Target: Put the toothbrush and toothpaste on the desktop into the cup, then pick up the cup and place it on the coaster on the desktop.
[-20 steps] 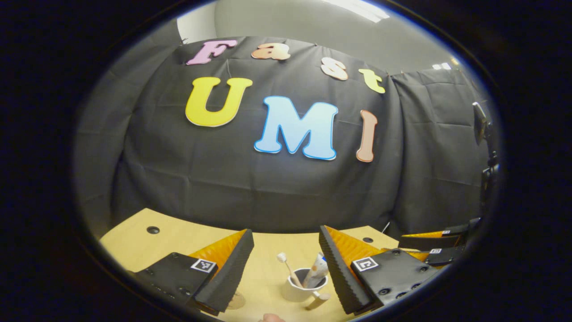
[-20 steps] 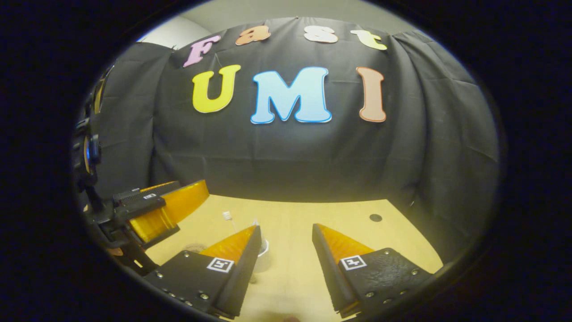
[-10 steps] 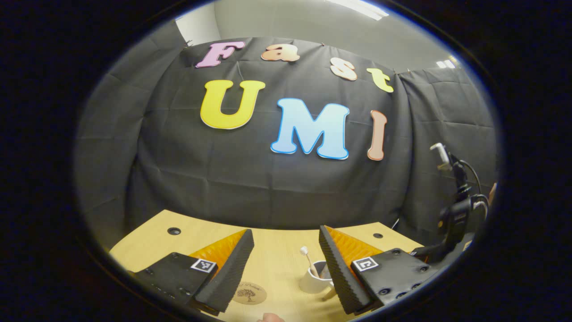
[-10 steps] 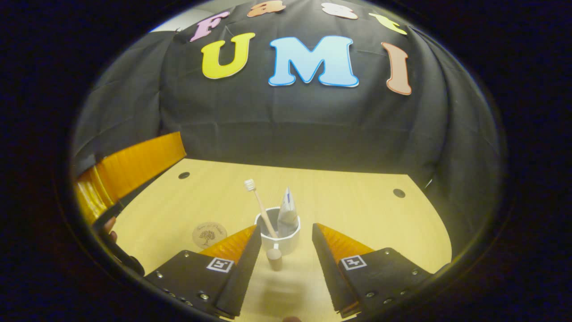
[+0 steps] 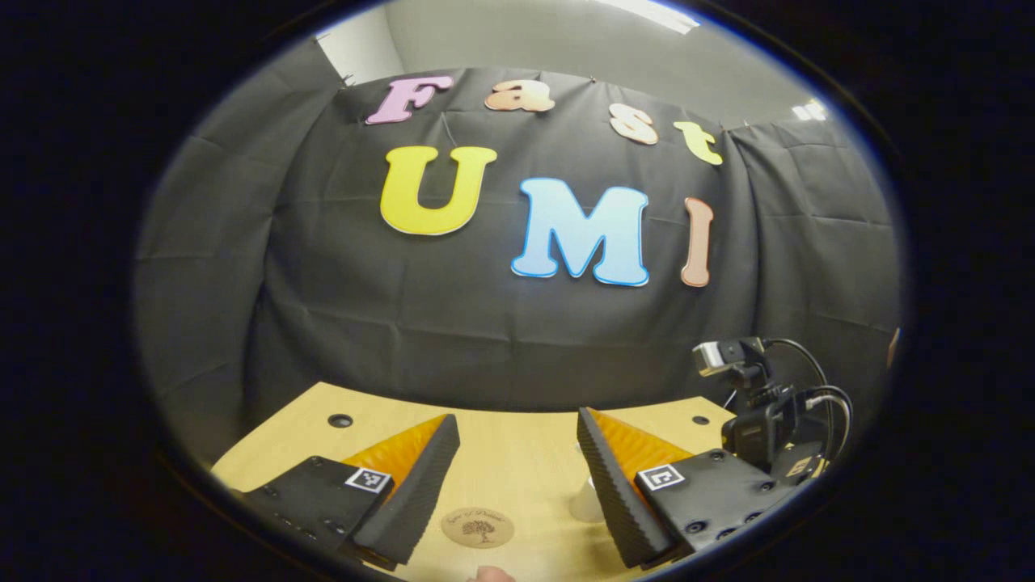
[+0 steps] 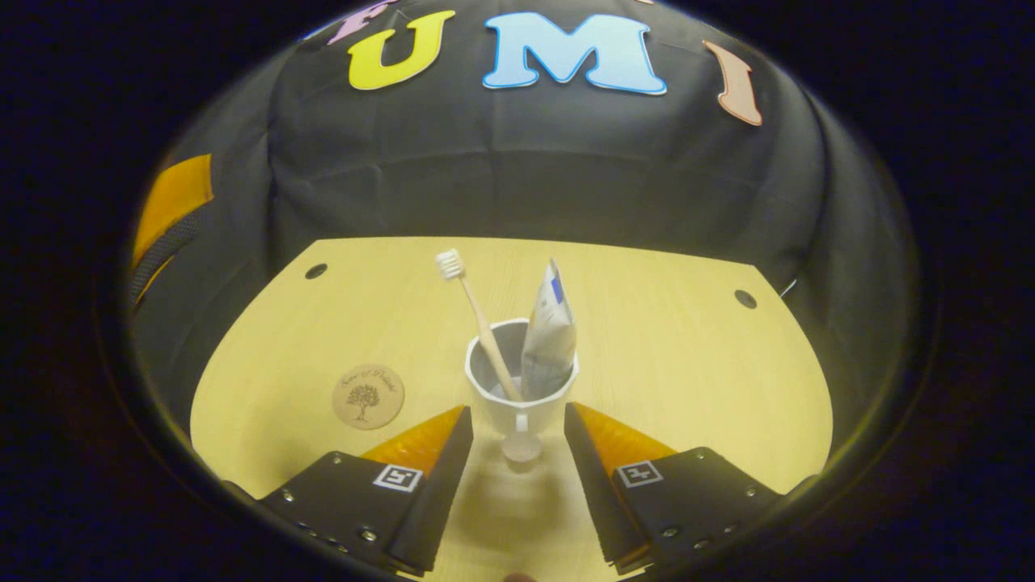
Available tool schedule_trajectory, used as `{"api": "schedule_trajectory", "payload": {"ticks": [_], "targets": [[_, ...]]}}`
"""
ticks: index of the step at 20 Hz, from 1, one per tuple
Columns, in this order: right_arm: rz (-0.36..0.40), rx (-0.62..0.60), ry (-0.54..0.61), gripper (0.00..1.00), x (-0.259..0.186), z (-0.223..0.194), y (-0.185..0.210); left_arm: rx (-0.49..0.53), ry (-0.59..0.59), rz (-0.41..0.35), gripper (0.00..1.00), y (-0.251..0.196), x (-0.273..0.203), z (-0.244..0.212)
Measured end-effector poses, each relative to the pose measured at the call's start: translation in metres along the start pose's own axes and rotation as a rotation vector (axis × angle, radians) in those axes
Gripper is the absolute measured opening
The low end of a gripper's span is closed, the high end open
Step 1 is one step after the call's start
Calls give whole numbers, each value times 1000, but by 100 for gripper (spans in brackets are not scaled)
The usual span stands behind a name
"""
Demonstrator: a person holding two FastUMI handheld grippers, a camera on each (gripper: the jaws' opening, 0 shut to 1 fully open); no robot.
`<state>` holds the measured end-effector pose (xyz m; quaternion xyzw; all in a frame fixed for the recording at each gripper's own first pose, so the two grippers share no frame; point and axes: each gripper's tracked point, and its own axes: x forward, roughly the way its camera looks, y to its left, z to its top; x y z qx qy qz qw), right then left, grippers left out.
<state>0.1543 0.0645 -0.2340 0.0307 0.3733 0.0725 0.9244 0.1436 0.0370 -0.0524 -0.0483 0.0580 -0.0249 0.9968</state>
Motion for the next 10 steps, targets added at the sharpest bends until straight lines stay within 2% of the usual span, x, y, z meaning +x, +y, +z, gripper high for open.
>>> {"api": "schedule_trajectory", "payload": {"ticks": [2, 6, 10], "targets": [[-14, -2, 36, 72, 7, -5, -1, -2, 2, 2, 95, 2, -1, 0], [-32, -11, 128, 72, 18, -13, -4, -15, 13, 2, 97, 3, -2, -3], [-37, -27, 220, 72, 27, -23, -6, -44, 28, 4, 95, 2, -5, -8]]}}
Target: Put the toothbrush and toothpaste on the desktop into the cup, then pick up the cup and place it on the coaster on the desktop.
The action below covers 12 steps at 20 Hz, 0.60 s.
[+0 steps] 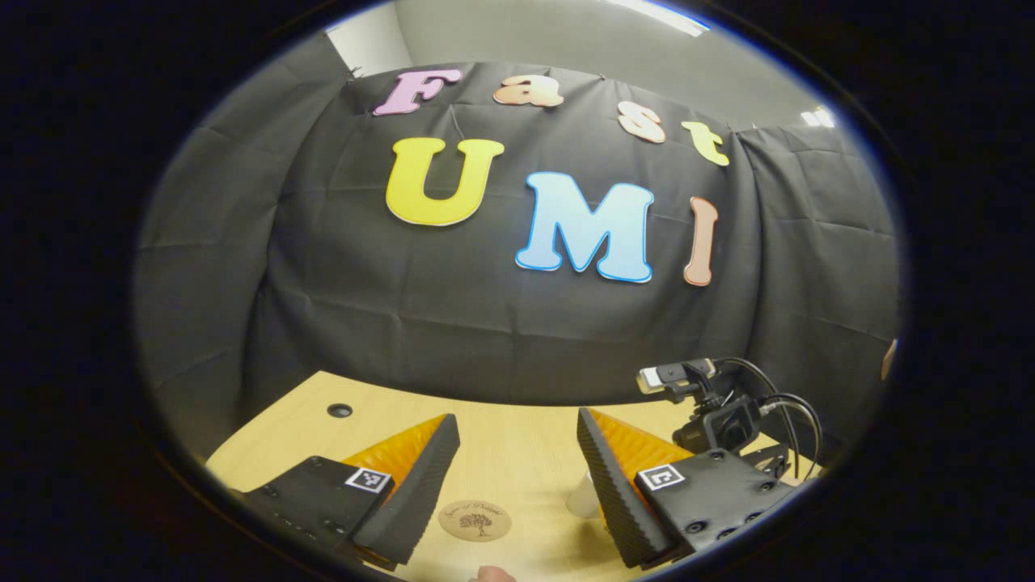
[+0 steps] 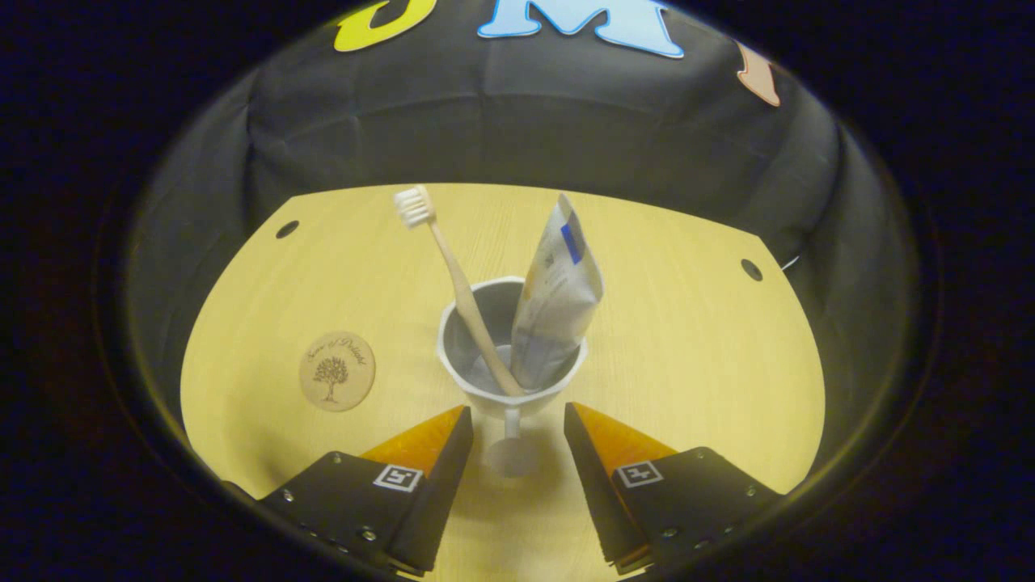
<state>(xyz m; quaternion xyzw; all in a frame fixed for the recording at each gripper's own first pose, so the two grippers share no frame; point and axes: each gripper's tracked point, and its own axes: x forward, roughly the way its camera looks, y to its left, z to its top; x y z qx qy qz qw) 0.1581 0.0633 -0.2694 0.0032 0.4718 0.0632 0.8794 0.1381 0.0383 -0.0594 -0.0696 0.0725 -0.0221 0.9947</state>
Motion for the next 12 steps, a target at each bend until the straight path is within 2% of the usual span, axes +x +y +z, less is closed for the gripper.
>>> {"api": "schedule_trajectory", "payload": {"ticks": [10, 11, 12], "targets": [[19, -6, 120, 71, 21, -12, 6, -44, 28, 25, 92, 13, -2, -13], [14, -4, 128, 58, 19, -10, 4, -48, 31, 28, 95, 14, -2, -14], [12, 0, 139, 54, 23, -12, 4, -52, 33, 30, 92, 15, -3, -15]]}}
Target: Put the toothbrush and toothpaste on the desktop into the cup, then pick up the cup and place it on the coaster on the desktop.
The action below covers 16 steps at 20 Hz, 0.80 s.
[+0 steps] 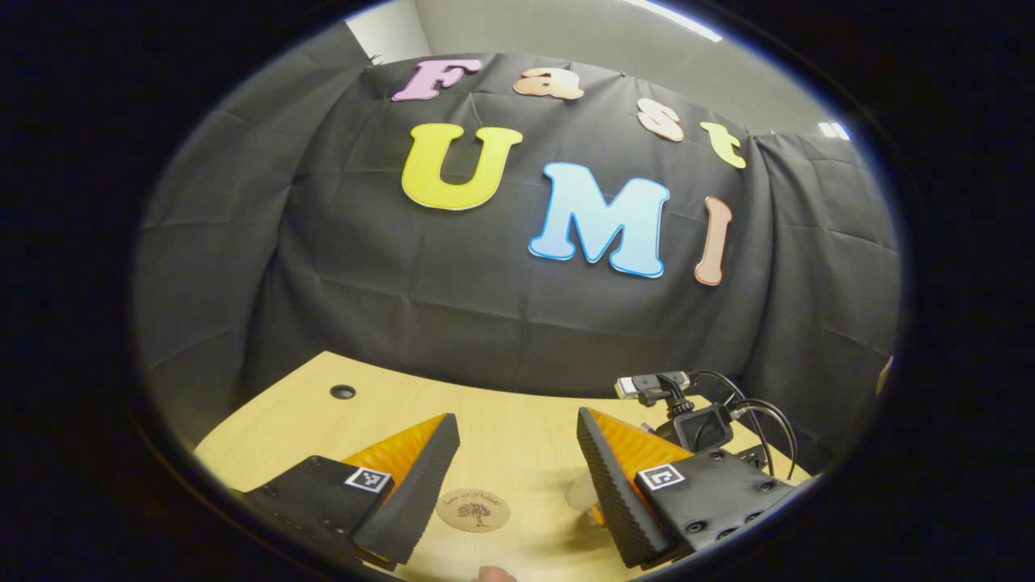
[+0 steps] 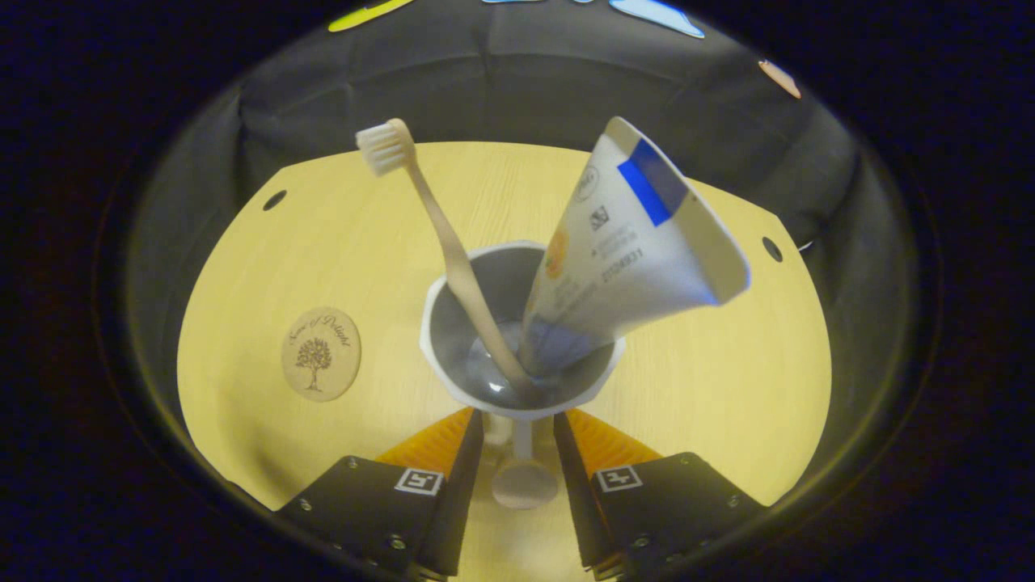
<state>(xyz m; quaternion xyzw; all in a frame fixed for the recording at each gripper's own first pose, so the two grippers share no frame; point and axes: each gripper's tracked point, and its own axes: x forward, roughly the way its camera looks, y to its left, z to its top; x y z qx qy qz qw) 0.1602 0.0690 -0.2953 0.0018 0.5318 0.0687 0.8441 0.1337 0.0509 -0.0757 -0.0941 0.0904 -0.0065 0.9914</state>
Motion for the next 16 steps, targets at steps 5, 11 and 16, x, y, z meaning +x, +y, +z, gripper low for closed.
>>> {"api": "schedule_trajectory", "payload": {"ticks": [5, 11, 16], "targets": [[15, 7, 21, 28, 0, -2, 0, -7, 7, 11, 95, 7, 0, -3], [16, 4, 1, 23, -1, 0, 0, -20, 13, 15, 92, 12, -2, -5], [27, -10, -36, 23, -3, 4, -1, -27, 11, 31, 95, 23, -9, -4]]}}
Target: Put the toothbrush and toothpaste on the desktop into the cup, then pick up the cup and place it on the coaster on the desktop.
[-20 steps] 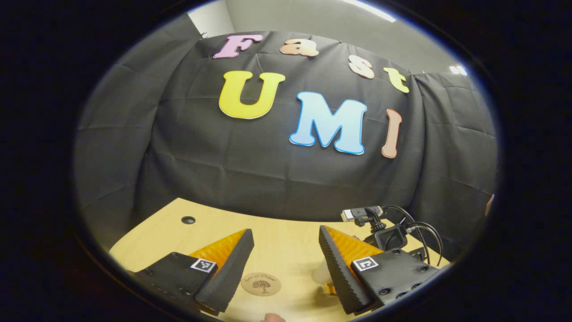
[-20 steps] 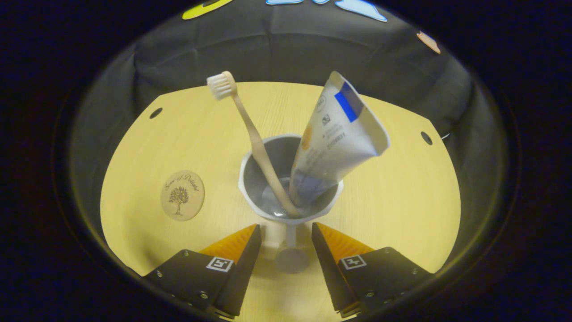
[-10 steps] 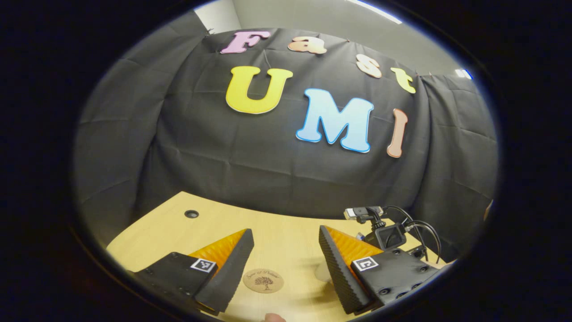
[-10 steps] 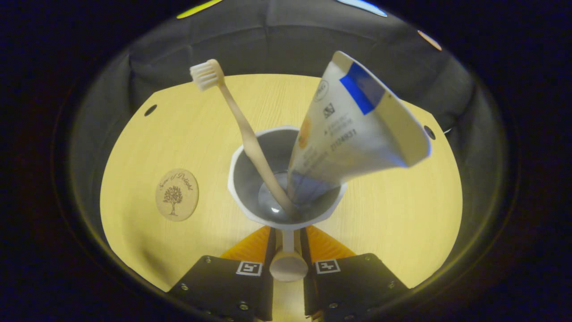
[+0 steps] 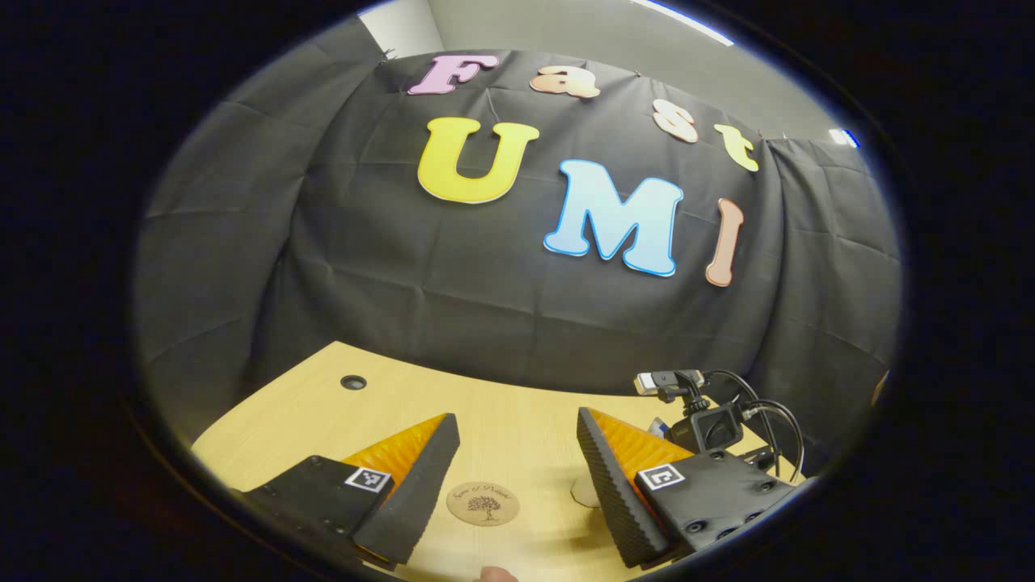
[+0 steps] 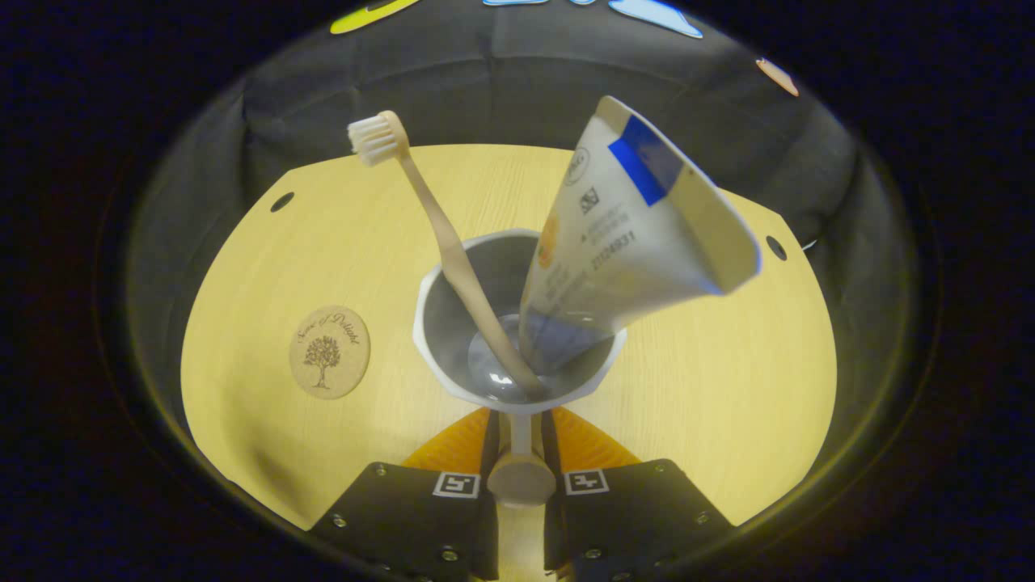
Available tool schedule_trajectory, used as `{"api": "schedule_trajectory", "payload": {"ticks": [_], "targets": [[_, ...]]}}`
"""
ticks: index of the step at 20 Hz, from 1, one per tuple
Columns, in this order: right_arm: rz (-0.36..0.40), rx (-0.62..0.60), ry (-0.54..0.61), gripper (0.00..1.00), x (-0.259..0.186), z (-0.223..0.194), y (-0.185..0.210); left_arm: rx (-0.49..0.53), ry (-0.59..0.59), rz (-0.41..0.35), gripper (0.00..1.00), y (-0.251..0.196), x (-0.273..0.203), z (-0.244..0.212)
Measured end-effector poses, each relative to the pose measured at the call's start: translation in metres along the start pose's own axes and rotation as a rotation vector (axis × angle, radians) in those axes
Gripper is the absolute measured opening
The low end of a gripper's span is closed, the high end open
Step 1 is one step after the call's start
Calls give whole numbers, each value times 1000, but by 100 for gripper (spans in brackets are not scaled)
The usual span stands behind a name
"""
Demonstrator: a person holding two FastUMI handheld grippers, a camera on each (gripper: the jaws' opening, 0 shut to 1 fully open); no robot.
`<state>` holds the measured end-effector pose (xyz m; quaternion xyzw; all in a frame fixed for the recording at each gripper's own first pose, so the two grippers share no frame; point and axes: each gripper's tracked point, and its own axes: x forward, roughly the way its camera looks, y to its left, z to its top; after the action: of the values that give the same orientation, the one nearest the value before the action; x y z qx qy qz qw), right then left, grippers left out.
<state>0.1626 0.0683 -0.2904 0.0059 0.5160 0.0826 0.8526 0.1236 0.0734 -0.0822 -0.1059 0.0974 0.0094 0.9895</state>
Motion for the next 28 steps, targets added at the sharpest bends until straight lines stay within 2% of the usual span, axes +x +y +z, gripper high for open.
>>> {"api": "schedule_trajectory", "payload": {"ticks": [2, 7, 14, 22, 23, 28], "targets": [[8, -26, -15, 23, -2, 2, 0, -5, -1, 11, 95, 6, -4, 0], [83, -89, -30, 23, -1, 12, 5, -14, -2, 41, 95, 23, -21, 3], [163, -176, 0, 23, 9, 12, -3, -2, -44, 99, 95, 59, -43, 22], [173, -209, 37, 23, 8, 12, -4, 6, -65, 121, 95, 87, -52, 35], [171, -212, 41, 23, 8, 13, -5, 3, -61, 122, 92, 89, -52, 33], [151, -229, 41, 23, 8, 14, -8, -1, -59, 119, 95, 92, -52, 34]]}}
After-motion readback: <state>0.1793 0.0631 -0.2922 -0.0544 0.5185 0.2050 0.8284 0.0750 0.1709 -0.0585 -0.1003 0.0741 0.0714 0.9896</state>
